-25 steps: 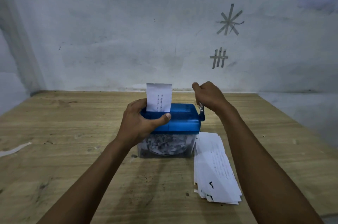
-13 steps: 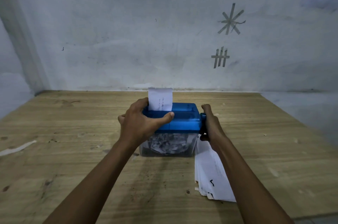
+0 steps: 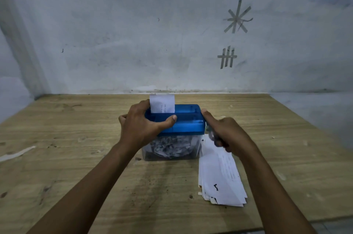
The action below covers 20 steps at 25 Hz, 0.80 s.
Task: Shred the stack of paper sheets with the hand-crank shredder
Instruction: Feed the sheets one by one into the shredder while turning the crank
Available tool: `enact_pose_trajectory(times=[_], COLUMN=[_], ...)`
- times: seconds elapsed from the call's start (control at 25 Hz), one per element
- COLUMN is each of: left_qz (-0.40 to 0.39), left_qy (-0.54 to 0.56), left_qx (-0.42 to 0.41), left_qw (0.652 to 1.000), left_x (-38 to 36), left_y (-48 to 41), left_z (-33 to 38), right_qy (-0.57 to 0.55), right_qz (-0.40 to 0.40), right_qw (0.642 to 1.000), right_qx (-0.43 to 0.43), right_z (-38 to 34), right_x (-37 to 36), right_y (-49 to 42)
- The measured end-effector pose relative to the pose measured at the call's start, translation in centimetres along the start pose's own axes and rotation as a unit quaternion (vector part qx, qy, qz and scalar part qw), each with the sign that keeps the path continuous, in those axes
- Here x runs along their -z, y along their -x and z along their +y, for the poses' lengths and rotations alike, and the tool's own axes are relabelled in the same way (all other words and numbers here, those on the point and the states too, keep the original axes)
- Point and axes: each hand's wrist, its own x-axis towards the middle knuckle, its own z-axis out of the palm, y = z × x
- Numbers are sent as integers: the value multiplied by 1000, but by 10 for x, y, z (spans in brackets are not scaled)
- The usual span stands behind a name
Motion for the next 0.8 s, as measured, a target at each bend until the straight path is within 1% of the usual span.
enact_pose_trajectory(times=[0.08, 0.16, 0.2, 0.32, 0.4, 0.48, 0.6, 0.72, 0.8], left_qz=[-11, -18, -23, -43, -52, -52, -61, -59, -56], left_qy=[-12, -1, 14, 50, 59, 65, 65, 64, 63], left_qx=[-4, -8, -10, -22, -25, -26, -27, -24, -20], left_qw=[1000, 1000, 1000, 998, 997, 996, 996, 996, 996], left_x=[0, -1, -2, -2, 0, 3, 3, 3, 2], left_y=[-2, -2, -4, -7, -8, -8, -7, -6, -6], left_z=[-2, -8, -10, -11, -9, -8, -7, -7, -8], right_qy=[95, 200, 225, 200, 207, 224, 210, 132, 43], right_qz=[50, 116, 154, 252, 283, 261, 172, 91, 64], right_qw=[992, 964, 949, 921, 905, 905, 934, 965, 985], right_qx=[63, 130, 158, 218, 242, 250, 234, 210, 153], right_z=[-16, -25, -29, -38, -45, -54, -65, -65, -46], right_x=[7, 6, 4, -3, -6, -5, -2, -9, -21], right_y=[5, 4, 4, -9, -24, -41, -75, -104, -116])
